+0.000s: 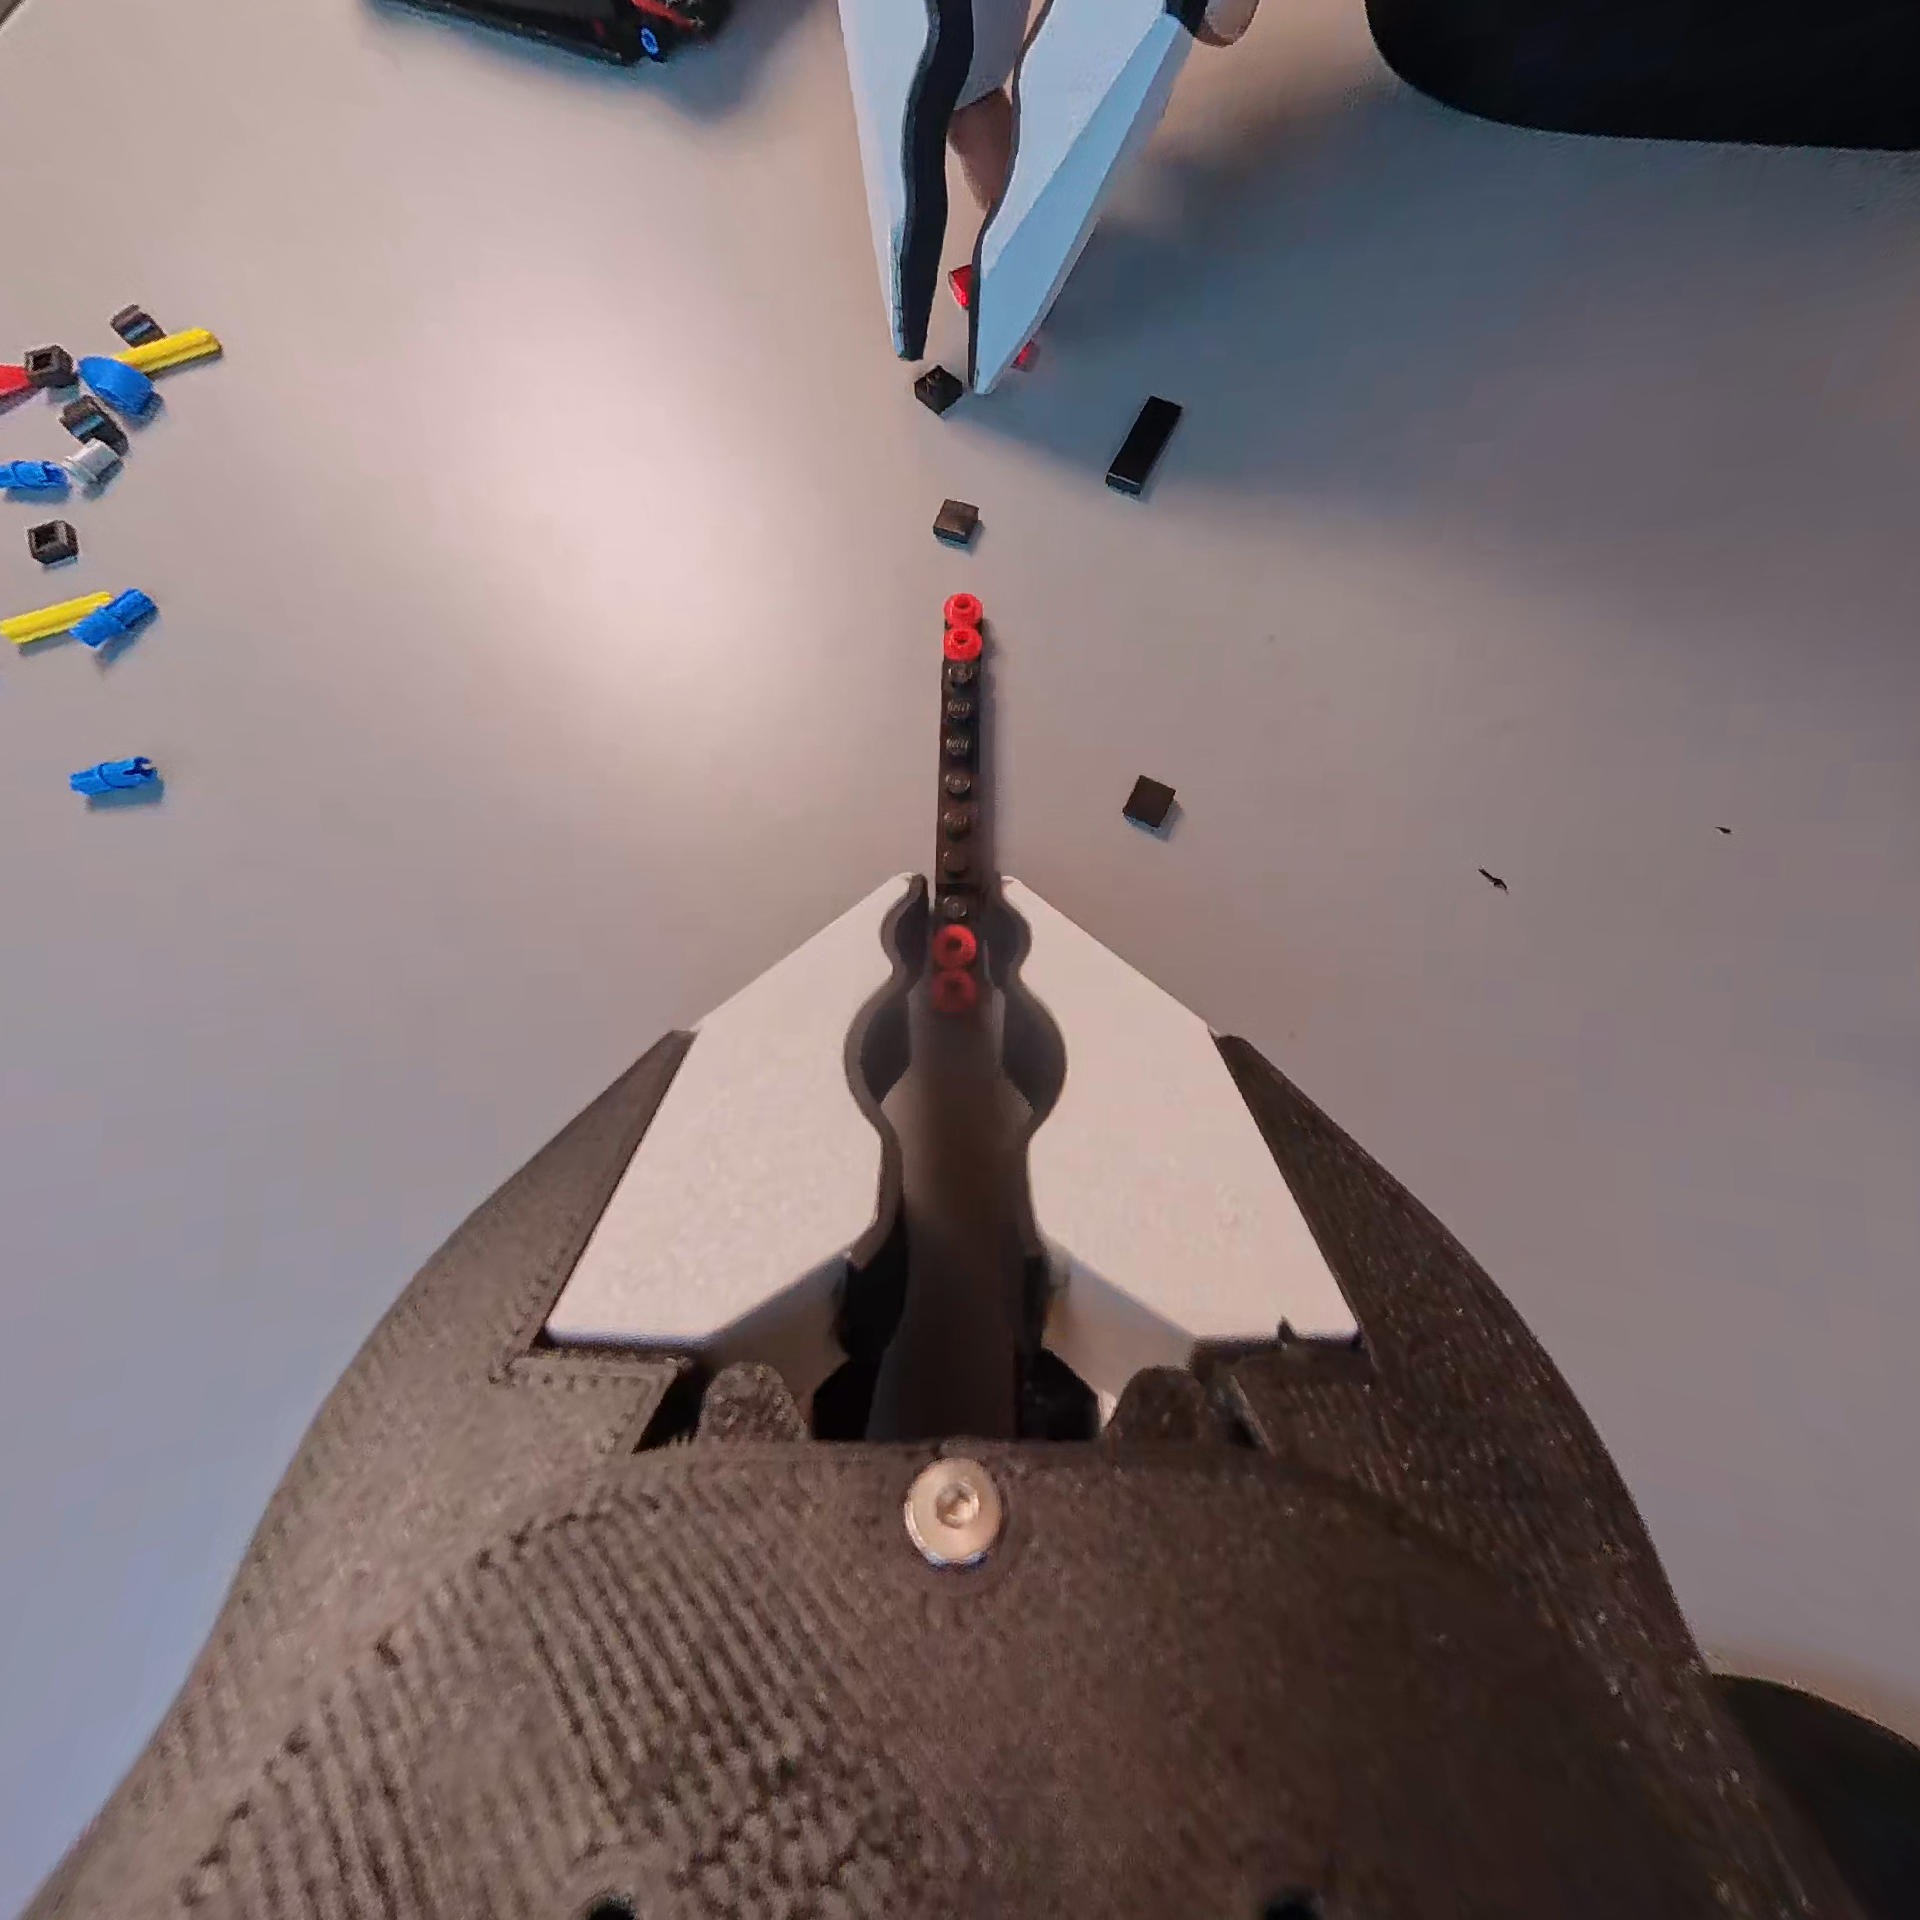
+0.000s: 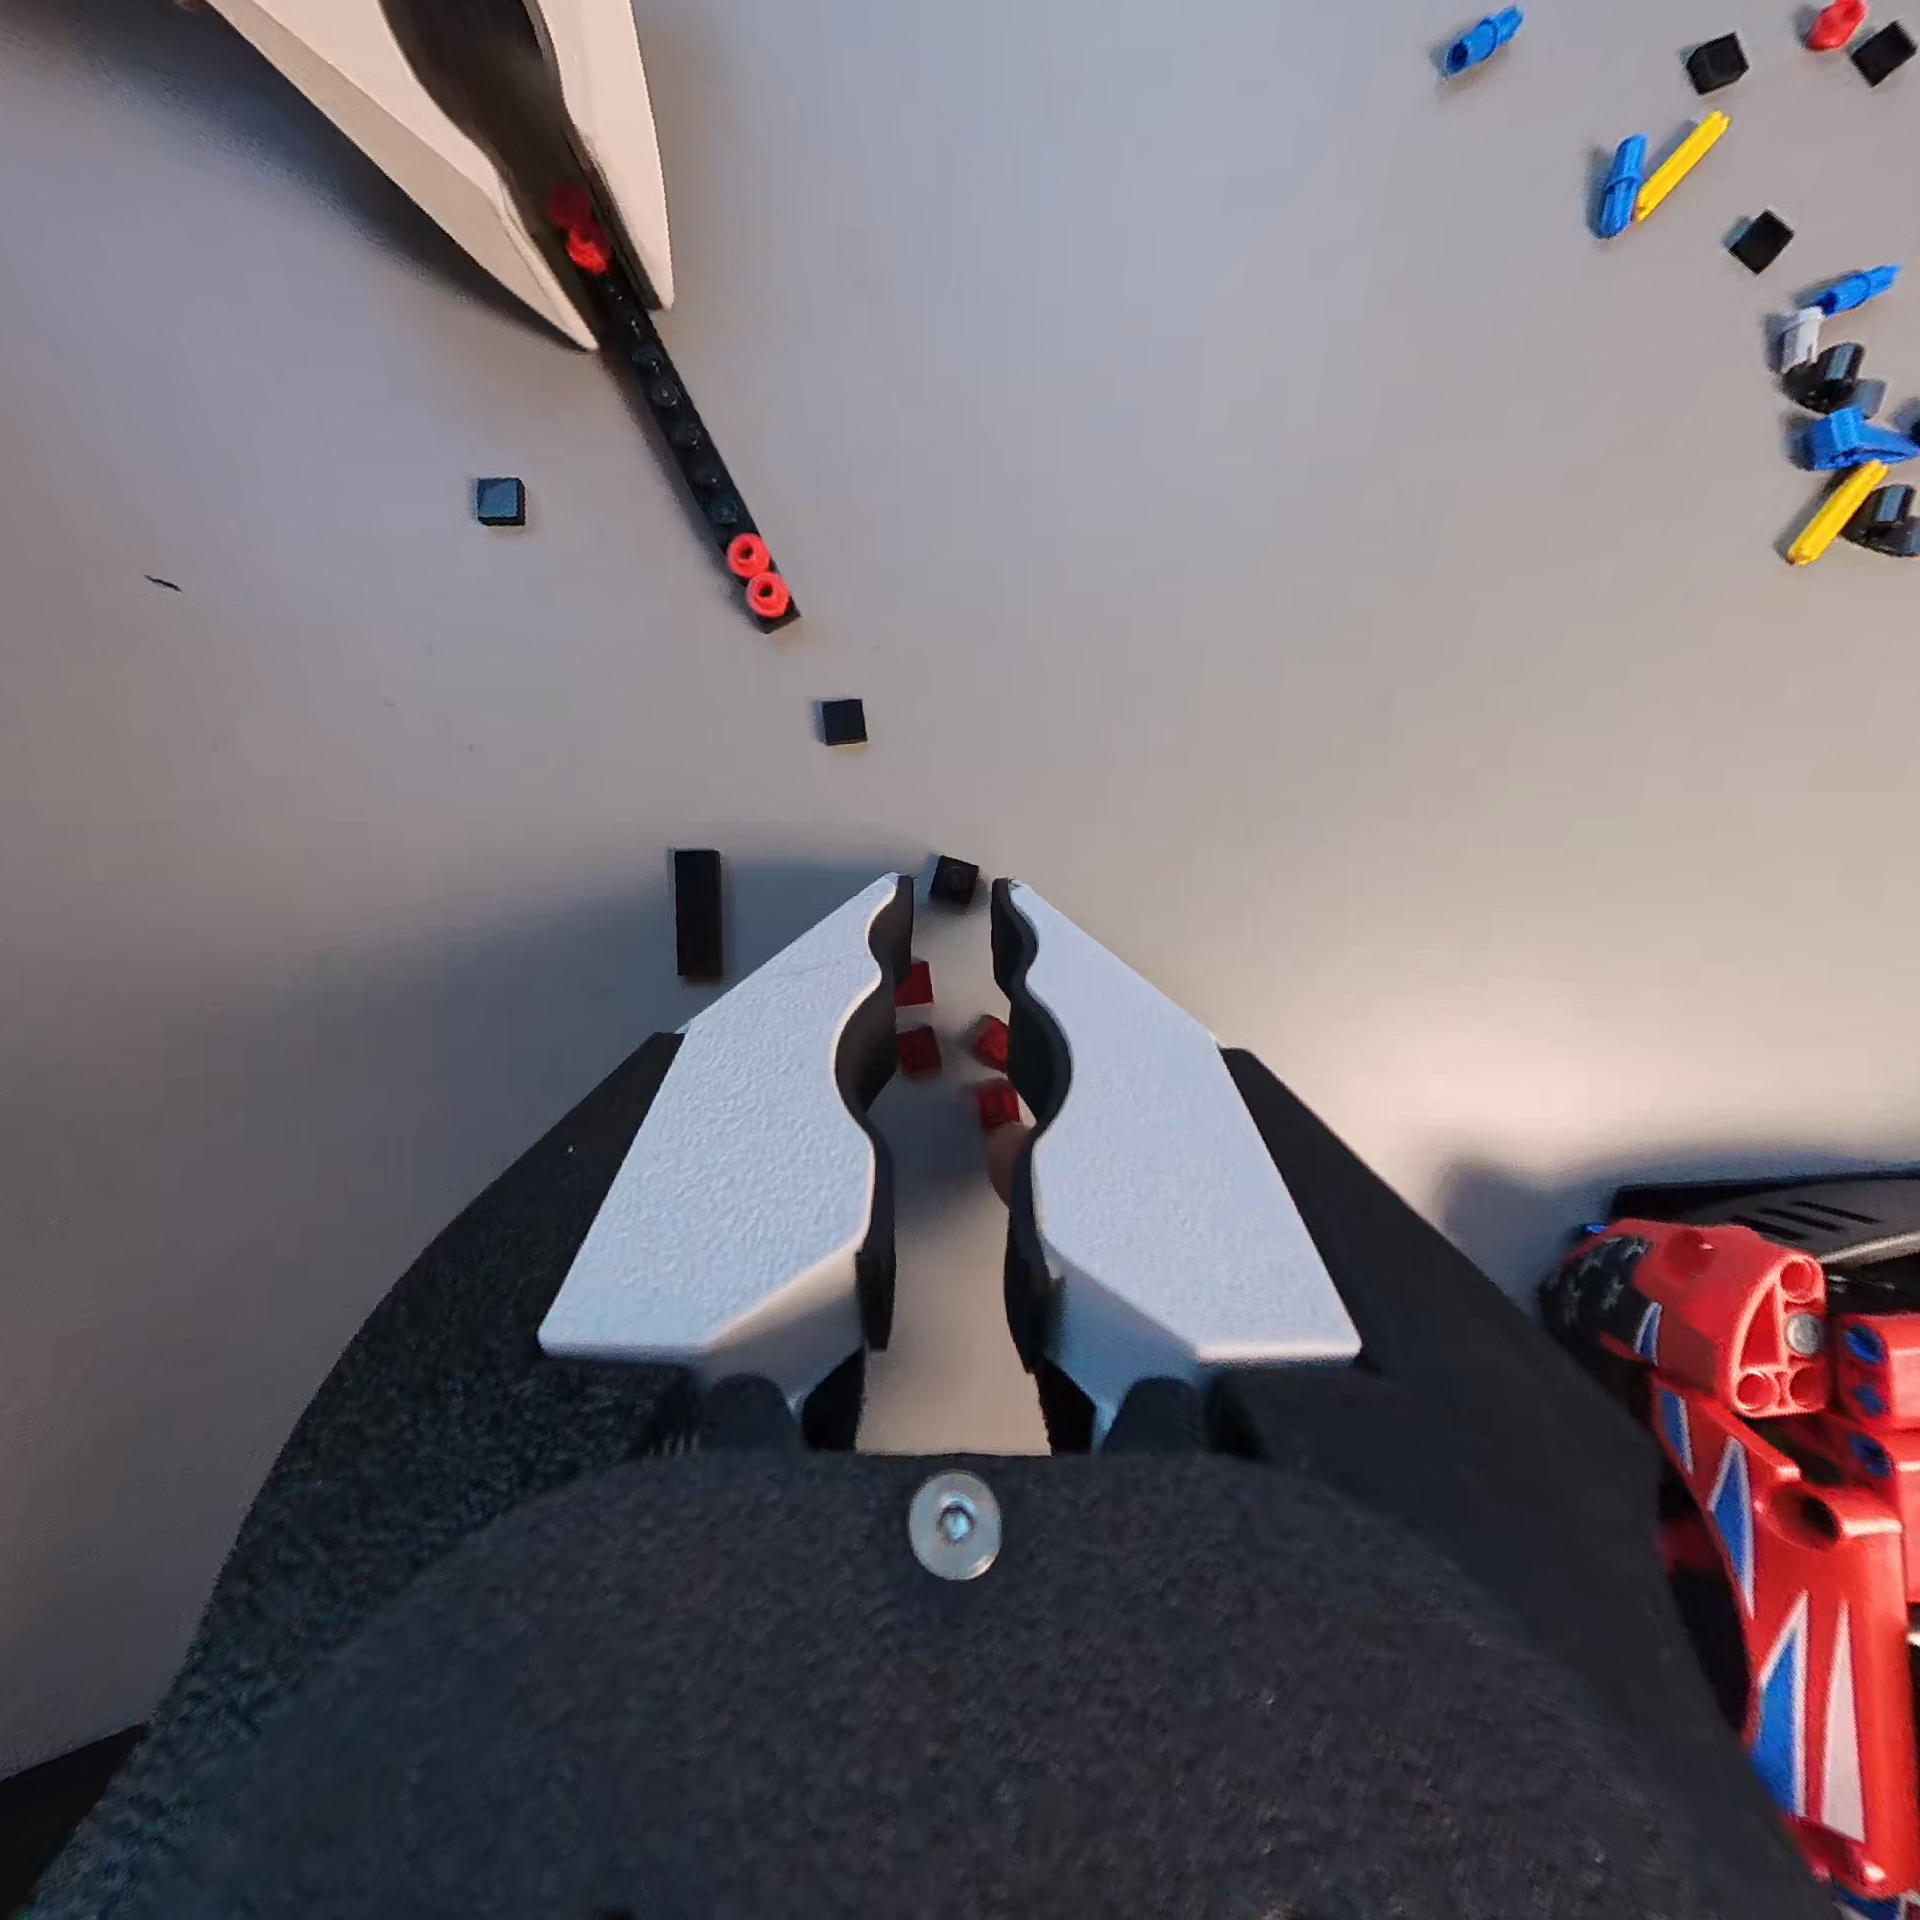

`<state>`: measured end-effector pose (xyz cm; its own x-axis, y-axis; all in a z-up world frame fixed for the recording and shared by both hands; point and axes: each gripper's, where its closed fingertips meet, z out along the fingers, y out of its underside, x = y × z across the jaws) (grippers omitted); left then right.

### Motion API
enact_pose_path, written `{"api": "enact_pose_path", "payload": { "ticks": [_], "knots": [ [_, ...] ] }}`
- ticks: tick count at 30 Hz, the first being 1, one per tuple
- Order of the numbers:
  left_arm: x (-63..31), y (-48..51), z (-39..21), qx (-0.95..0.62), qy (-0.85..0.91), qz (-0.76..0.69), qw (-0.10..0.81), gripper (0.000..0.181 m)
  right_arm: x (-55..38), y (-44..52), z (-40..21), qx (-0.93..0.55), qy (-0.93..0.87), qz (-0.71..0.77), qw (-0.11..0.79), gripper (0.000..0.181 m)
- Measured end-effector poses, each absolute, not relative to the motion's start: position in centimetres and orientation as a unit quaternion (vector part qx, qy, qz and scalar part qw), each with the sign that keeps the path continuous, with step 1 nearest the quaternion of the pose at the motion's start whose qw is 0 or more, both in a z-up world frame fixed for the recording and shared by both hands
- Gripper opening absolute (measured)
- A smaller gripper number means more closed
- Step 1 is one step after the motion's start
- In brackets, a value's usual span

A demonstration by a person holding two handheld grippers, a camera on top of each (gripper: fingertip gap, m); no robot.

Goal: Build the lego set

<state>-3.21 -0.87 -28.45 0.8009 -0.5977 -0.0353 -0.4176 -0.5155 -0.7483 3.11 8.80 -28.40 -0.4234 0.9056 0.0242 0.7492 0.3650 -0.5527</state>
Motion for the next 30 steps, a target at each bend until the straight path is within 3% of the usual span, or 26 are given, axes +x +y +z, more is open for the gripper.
{"api": "enact_pose_path", "payload": {
  "ticks": [10, 16, 30],
  "knots": [
    [-4.5, -2.4, -28.3, -0.871, 0.285, -0.132, 0.377, 0.018, 2.9, 8.8, -28.7, -0.517, -0.815, 0.216, 0.148, 0.005],
    [-4.5, -2.7, -28.5, -0.870, 0.289, -0.138, 0.376, 0.014, -0.5, 4.0, -25.5, -0.402, -0.852, 0.281, 0.185, 0.005],
    [-4.2, -2.4, -28.5, -0.861, 0.301, -0.131, 0.390, 0.006, -4.1, -2.0, -28.2, -0.287, -0.921, 0.243, 0.099, 0.005]
  ]
}}
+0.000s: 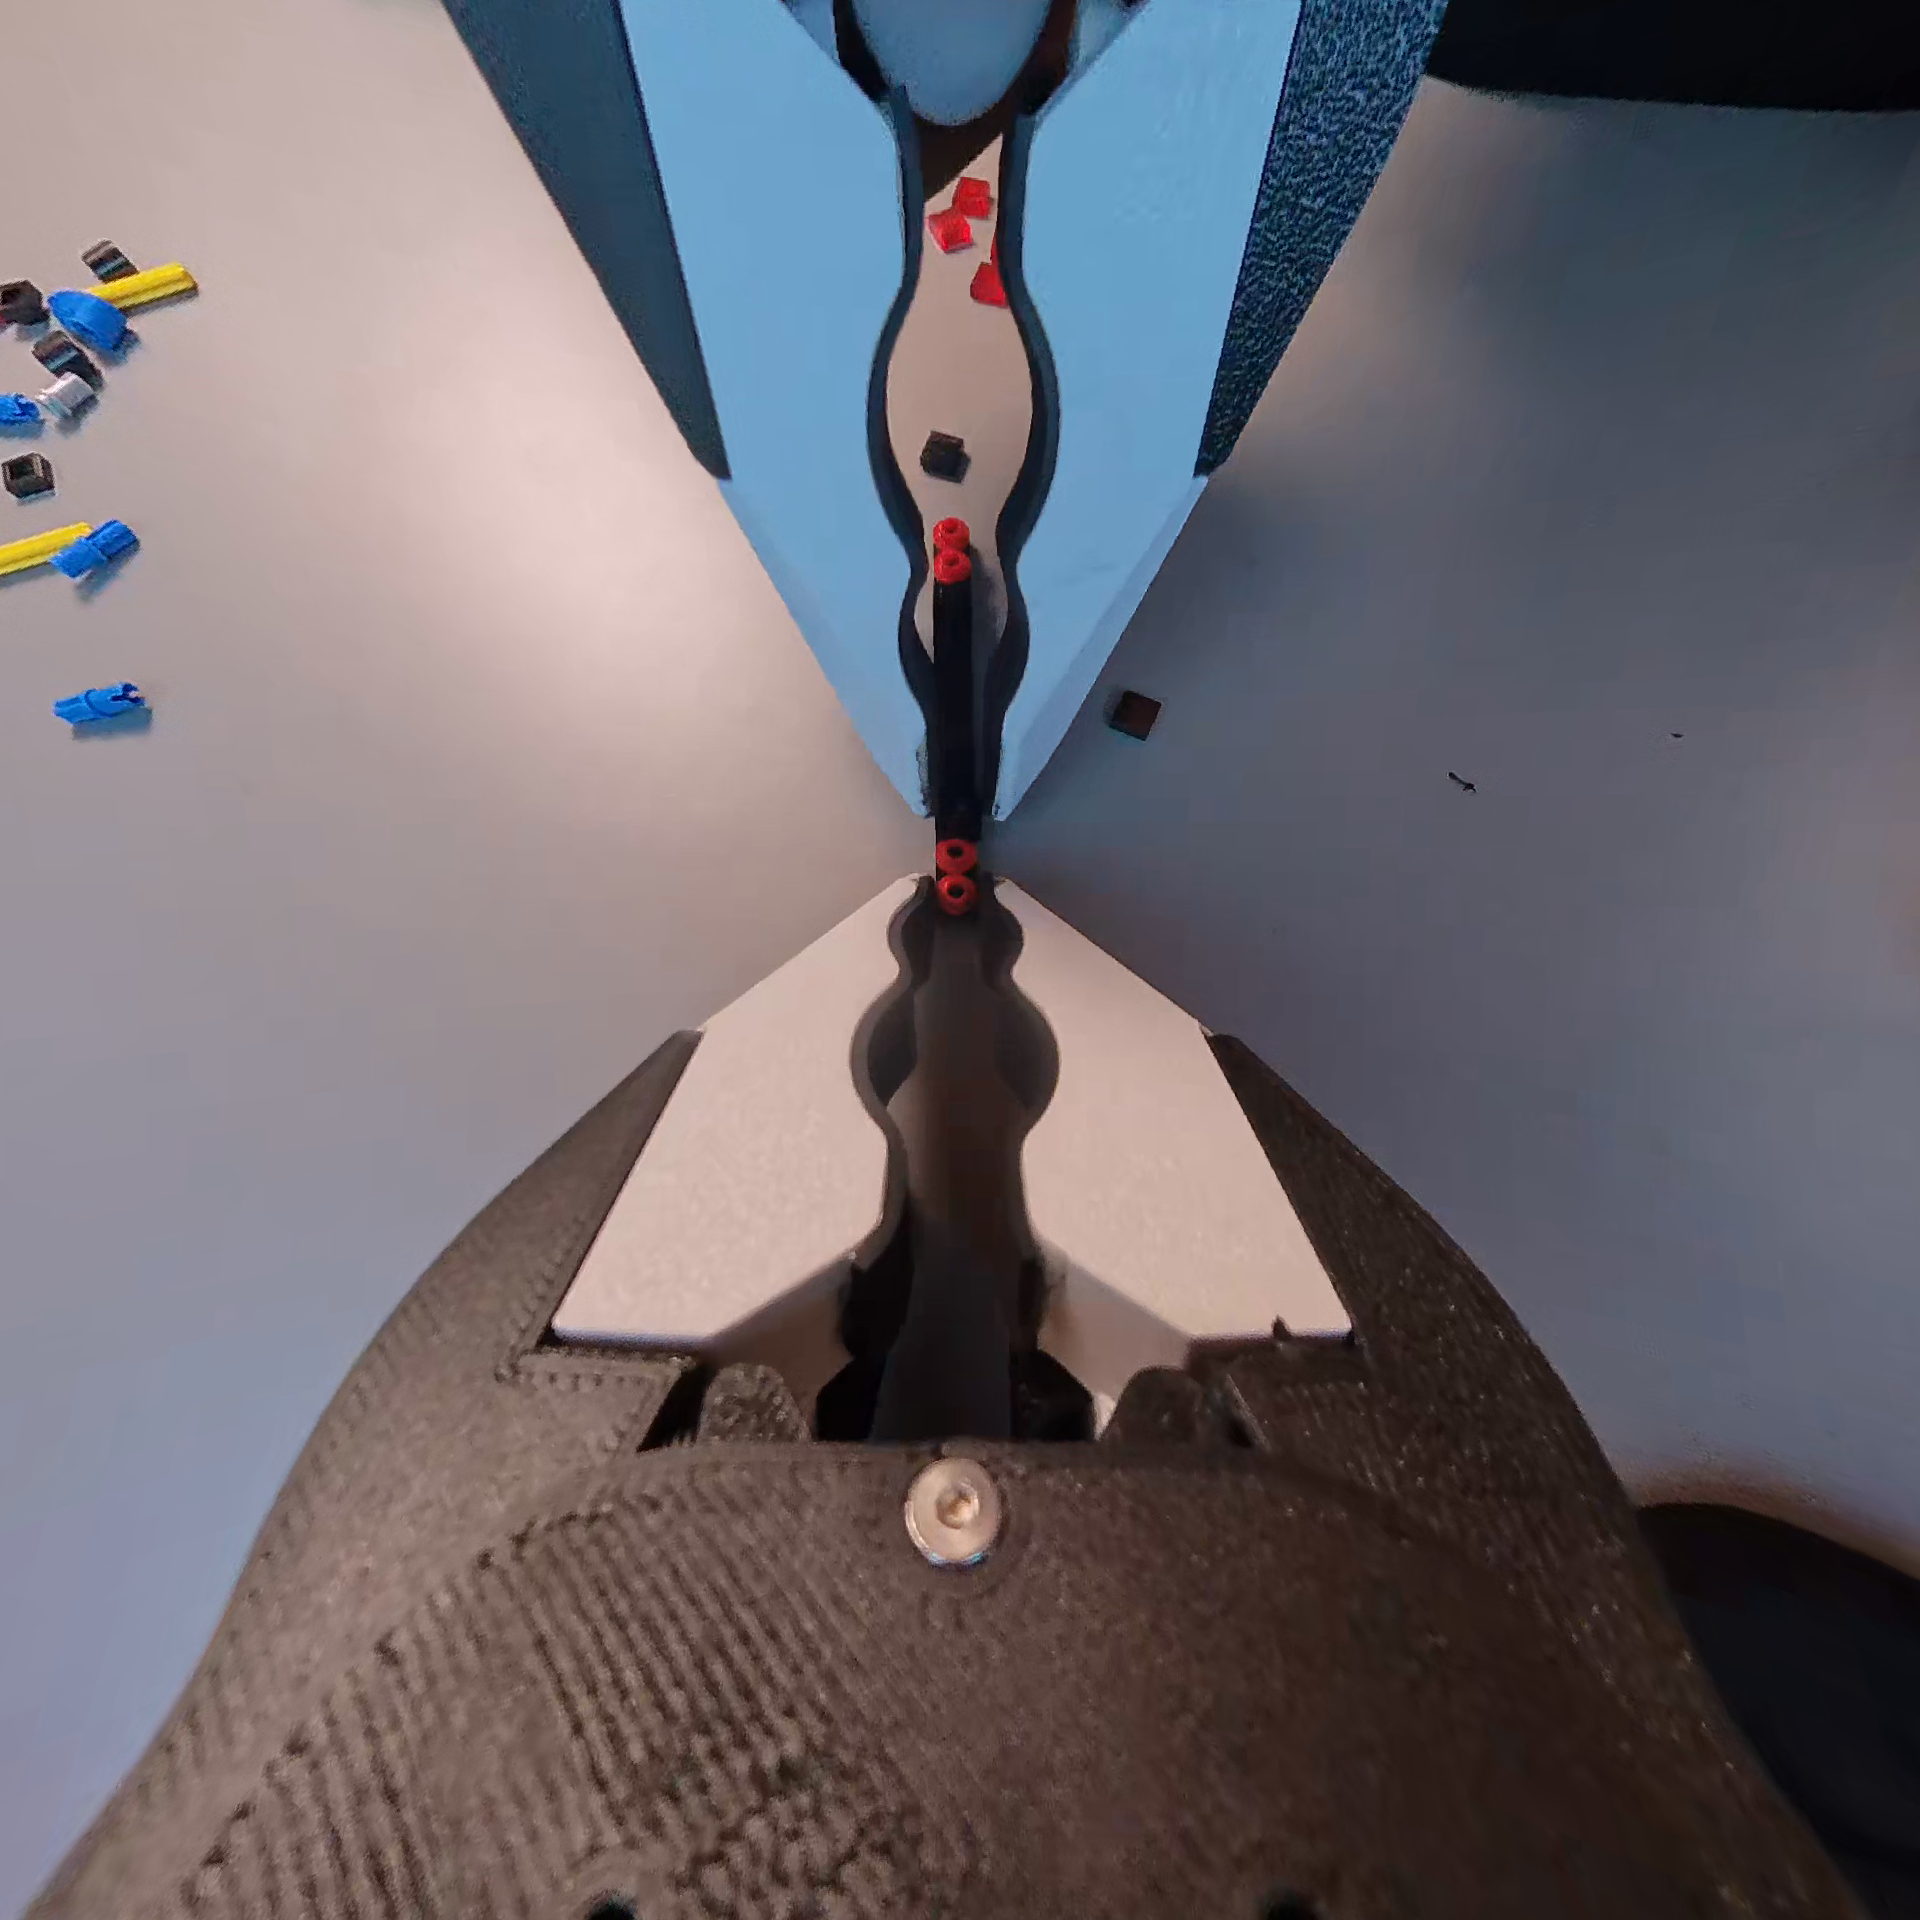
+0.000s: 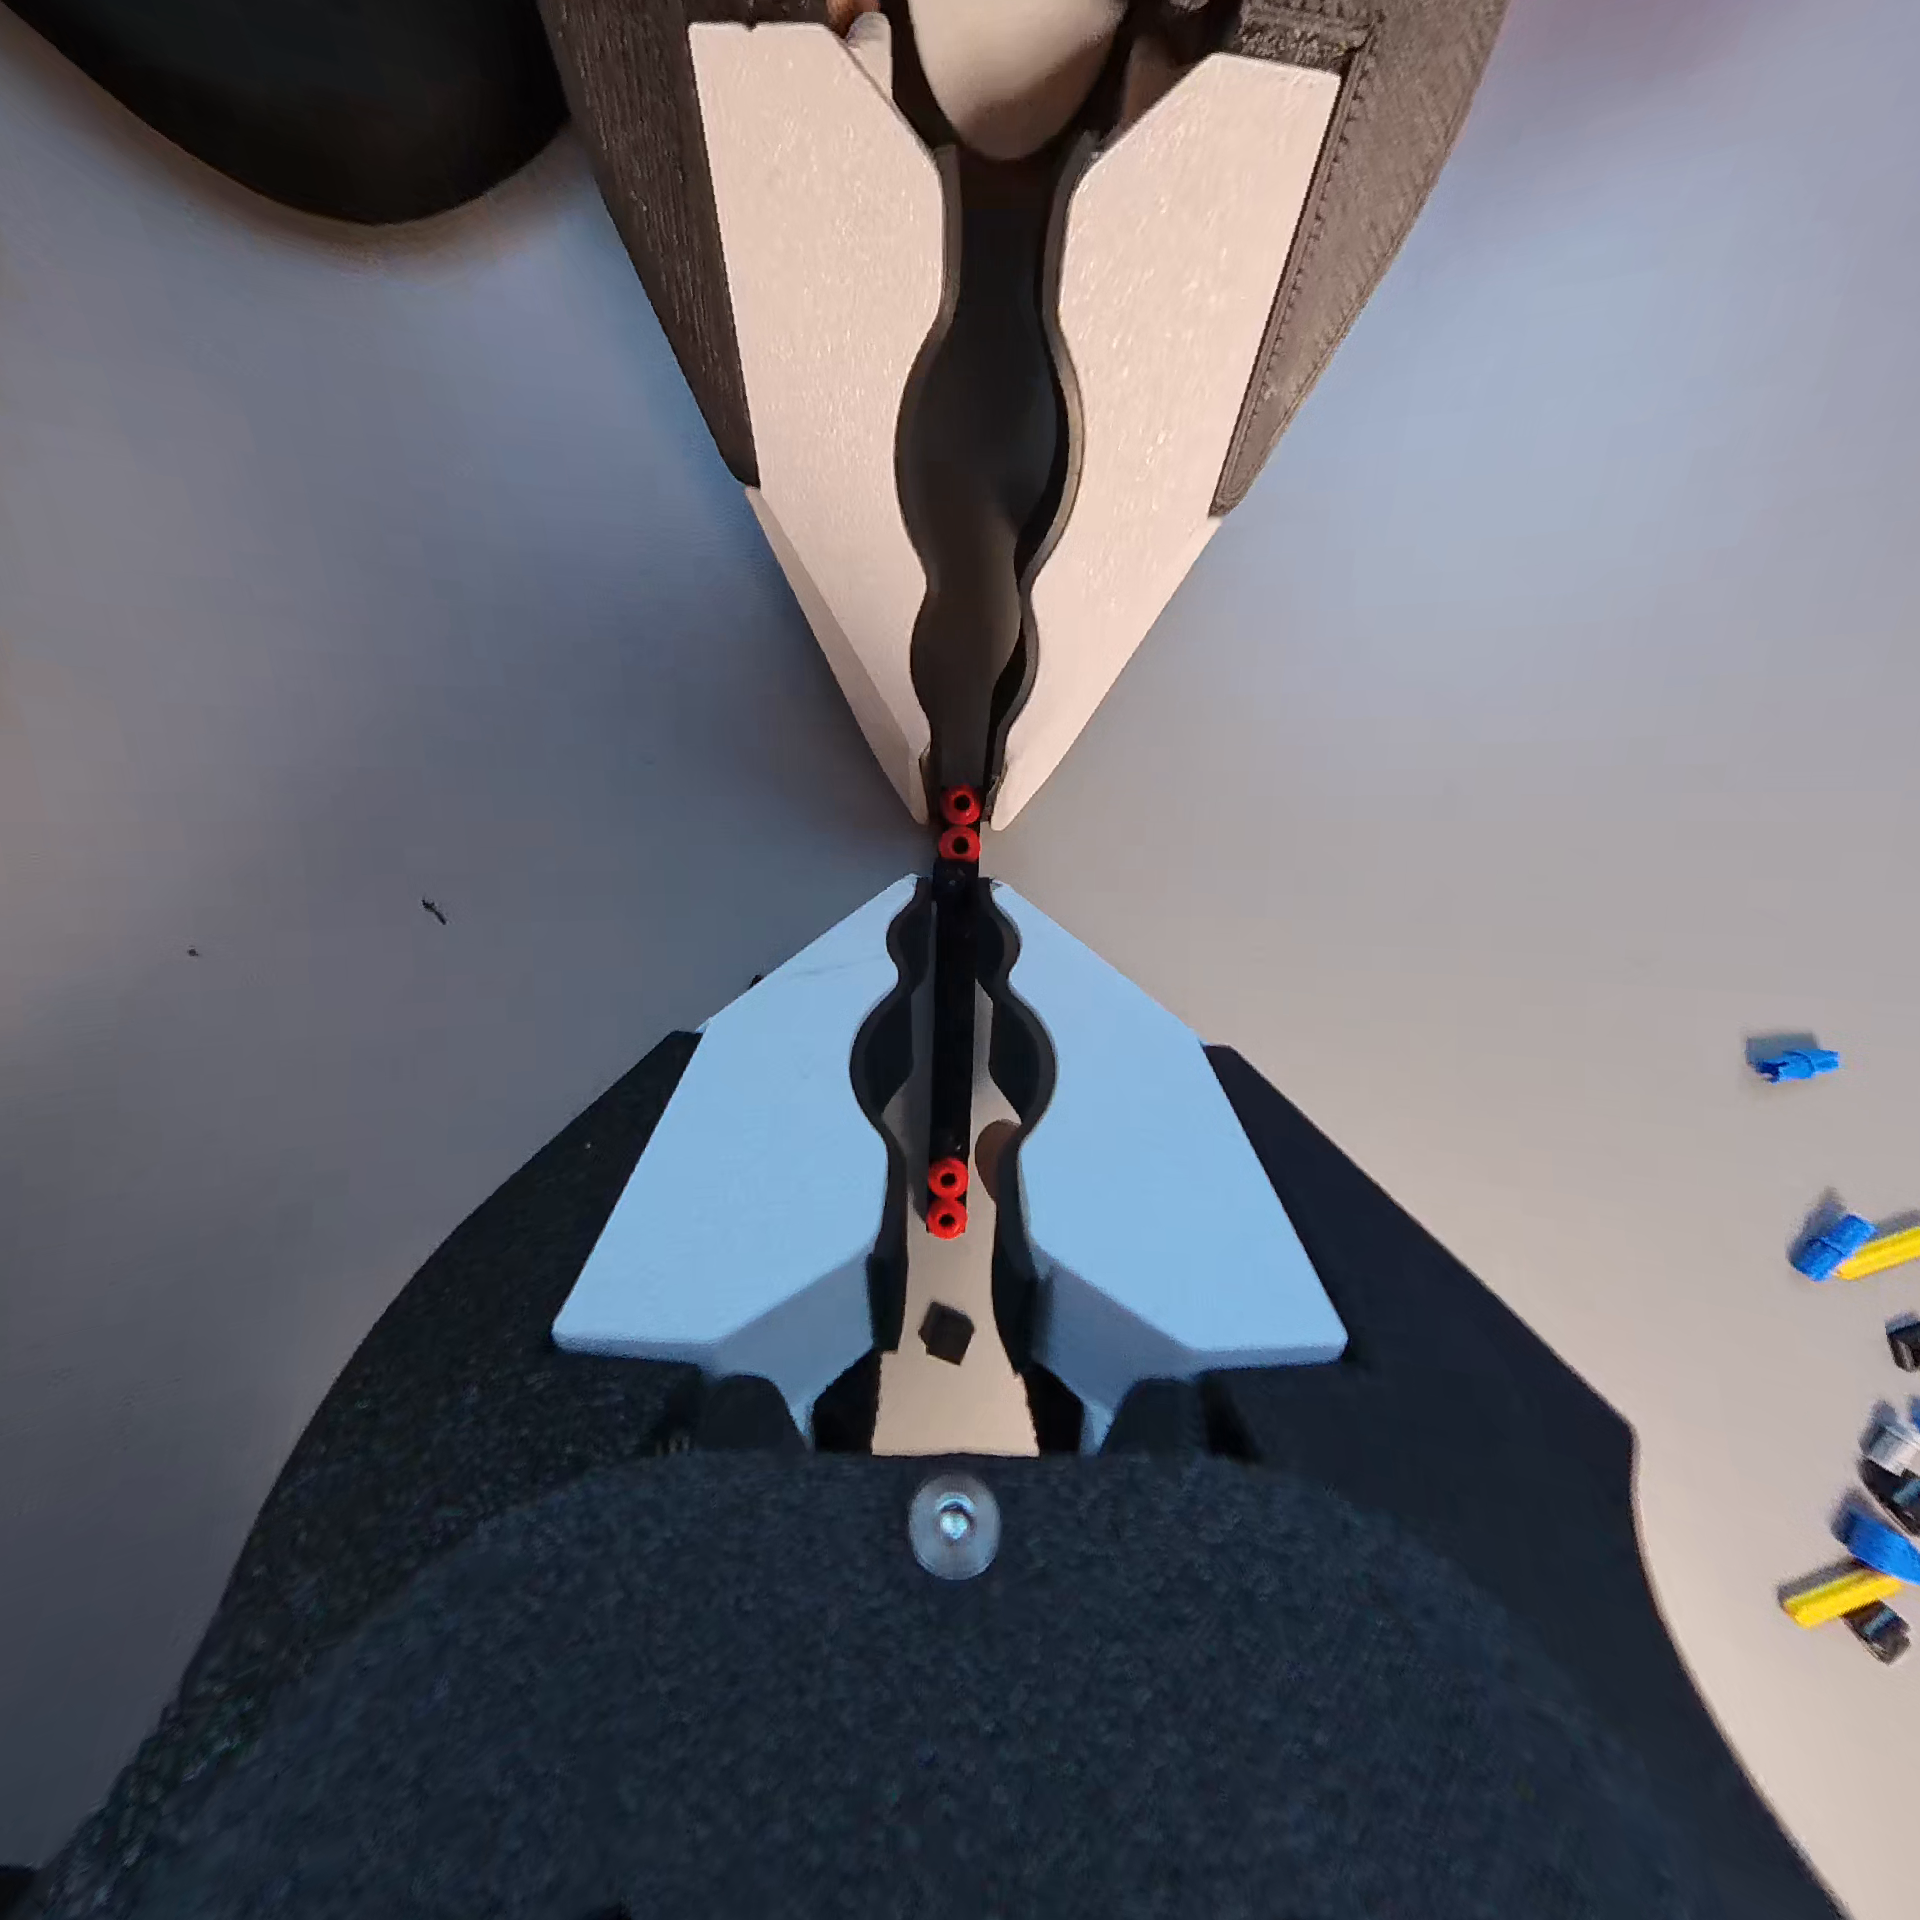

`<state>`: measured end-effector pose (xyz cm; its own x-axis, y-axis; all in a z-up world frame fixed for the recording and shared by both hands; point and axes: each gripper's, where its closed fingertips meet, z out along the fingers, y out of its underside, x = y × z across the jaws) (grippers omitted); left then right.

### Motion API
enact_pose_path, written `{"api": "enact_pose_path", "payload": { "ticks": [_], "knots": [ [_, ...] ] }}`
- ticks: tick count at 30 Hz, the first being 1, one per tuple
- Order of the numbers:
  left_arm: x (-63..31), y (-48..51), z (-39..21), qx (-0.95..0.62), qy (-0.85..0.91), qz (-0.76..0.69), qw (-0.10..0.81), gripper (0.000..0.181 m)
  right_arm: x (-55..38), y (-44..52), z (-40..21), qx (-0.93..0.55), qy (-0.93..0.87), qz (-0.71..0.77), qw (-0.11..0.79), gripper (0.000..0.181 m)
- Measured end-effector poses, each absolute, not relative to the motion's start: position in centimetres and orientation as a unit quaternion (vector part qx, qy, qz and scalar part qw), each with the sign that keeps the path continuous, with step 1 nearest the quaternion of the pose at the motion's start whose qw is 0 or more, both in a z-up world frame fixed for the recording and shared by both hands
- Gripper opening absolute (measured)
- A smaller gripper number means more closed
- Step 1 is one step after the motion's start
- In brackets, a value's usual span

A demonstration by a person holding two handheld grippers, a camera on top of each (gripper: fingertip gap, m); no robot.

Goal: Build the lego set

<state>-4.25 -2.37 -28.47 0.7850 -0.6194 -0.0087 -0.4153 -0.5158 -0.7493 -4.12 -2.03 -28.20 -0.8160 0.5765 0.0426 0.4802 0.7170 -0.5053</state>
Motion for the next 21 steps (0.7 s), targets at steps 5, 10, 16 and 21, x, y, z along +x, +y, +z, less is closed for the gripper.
{"api": "enact_pose_path", "payload": {
  "ticks": [5, 10, 16, 21],
  "knots": [
    [-4.22, -2.35, -28.47, -0.859, 0.303, -0.130, 0.391, 0.006, -4.13, -1.83, -28.25, -0.289, -0.926, 0.228, 0.083, 0.005],
    [-4.19, -2.34, -28.47, -0.859, 0.303, -0.131, 0.392, 0.006, -4.08, -1.80, -28.27, -0.287, -0.931, 0.214, 0.072, 0.005],
    [-4.19, -2.36, -28.48, -0.858, 0.303, -0.132, 0.393, 0.006, -4.06, -1.86, -28.27, -0.291, -0.931, 0.209, 0.071, 0.005],
    [-4.20, -2.37, -28.47, -0.858, 0.303, -0.133, 0.394, 0.006, -4.07, -1.88, -28.29, -0.297, -0.929, 0.210, 0.070, 0.005]
  ]
}}
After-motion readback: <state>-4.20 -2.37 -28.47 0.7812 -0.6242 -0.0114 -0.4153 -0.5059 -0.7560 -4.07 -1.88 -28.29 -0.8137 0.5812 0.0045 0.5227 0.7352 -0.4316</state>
